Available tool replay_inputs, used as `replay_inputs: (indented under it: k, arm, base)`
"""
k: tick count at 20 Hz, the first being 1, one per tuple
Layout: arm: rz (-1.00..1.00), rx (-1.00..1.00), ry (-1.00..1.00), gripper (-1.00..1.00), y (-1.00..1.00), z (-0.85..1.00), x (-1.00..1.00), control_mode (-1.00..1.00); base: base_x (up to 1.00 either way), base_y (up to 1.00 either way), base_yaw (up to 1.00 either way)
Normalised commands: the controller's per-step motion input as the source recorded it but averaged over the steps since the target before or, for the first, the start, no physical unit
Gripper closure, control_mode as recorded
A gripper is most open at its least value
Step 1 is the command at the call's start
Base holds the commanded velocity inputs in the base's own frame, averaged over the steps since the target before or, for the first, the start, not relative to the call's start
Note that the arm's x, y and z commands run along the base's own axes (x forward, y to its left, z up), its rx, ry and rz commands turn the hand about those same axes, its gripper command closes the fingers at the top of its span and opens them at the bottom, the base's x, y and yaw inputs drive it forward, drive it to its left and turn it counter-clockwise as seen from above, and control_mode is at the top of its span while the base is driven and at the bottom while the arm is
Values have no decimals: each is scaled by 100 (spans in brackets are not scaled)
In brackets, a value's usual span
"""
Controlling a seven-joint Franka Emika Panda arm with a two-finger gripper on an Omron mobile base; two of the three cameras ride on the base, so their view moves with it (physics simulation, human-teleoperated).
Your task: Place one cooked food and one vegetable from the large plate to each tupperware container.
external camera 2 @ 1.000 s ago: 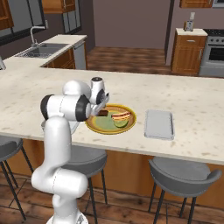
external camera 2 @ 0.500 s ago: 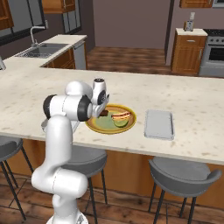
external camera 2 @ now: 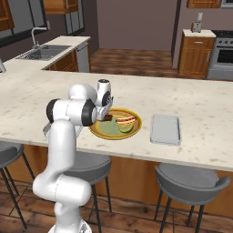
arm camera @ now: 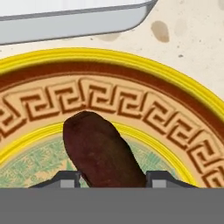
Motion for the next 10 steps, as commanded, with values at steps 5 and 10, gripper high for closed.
replay_inputs:
  k: [5, 10]
  arm:
    - [-1, 0, -3, 100, 0, 0, -9, -100]
    - [-20, 0, -7, 100, 0, 37, -50, -100]
  base:
    - [0, 0, 0]
    - [0, 0, 0]
